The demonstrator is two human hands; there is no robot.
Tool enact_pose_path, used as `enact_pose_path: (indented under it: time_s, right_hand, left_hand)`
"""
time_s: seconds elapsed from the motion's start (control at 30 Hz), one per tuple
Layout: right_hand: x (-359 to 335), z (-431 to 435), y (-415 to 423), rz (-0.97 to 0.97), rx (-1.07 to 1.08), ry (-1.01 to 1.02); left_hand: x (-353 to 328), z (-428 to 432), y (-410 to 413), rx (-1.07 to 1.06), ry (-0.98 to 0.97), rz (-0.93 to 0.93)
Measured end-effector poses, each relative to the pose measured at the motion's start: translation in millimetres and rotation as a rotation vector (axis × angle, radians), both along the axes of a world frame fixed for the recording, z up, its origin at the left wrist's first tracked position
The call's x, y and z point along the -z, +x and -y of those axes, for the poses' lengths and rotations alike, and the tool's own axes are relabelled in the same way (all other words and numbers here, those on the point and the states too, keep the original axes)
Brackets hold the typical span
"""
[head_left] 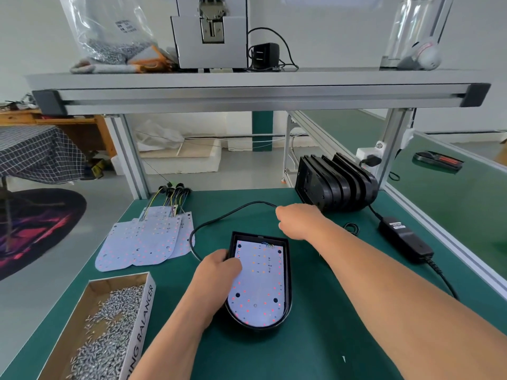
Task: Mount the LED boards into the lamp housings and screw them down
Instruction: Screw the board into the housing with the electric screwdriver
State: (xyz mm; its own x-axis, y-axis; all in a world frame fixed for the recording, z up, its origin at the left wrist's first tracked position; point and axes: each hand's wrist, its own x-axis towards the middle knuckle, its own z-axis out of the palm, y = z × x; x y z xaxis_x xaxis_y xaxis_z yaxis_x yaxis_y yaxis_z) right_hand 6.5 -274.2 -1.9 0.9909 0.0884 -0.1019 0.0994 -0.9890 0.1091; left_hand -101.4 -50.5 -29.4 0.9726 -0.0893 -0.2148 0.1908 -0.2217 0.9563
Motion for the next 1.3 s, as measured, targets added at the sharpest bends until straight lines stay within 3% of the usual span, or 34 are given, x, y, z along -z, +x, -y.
enact_pose_path:
  time_s: [0.17, 0.23, 0.47, 0.57, 0.63, 0.7, 0.77, 0.83, 0.97, 1.1, 1.2, 1.3]
  right_hand:
    - [-1, -5, -2, 0.150, -0.075, -0.033]
    - [2, 0, -8, 0.265, -0.166, 0.108]
    - [-21, 22, -49, 0.486, -0.111, 1.459]
    - [-26, 25, -66, 0.477, 0.014, 1.710]
    - [-16, 27, -80, 0.348, 0.157, 1.575]
    - [-4, 30, -98, 0.208, 0.205, 1.233]
    - [4, 34, -117, 0.048, 0.157, 0.930]
    - [5, 37, -135, -0.174, 0.069, 0.785]
    - [-6, 39, -152, -0.456, -0.101, 0.853]
    - [-6, 45, -151, -0.522, -0.215, 1.035]
    - [1, 46, -148, -0.407, -0.185, 1.099]
    - [5, 45, -141, -0.162, -0.089, 1.057]
  left_hand:
    - [-2, 2, -1, -0.044, -0.038, 0.006]
    - [-3, 3, -3, -0.065, -0.058, 0.017]
    - [-6, 7, -4, -0.115, -0.235, 0.039]
    - [-3, 7, -4, -0.152, -0.371, -0.004]
    - [-3, 7, -4, -0.168, -0.428, -0.022]
    - [-1, 9, -4, -0.173, -0.498, -0.037]
    - [0, 11, -5, -0.160, -0.571, -0.045]
    - [1, 14, -5, -0.152, -0.627, -0.045]
    - [-1, 17, -8, -0.130, -0.655, -0.067]
    - [-4, 17, -10, -0.116, -0.703, -0.196]
    - [-7, 15, -11, -0.092, -0.712, -0.278]
    - [-6, 12, -10, 0.005, -0.633, -0.317]
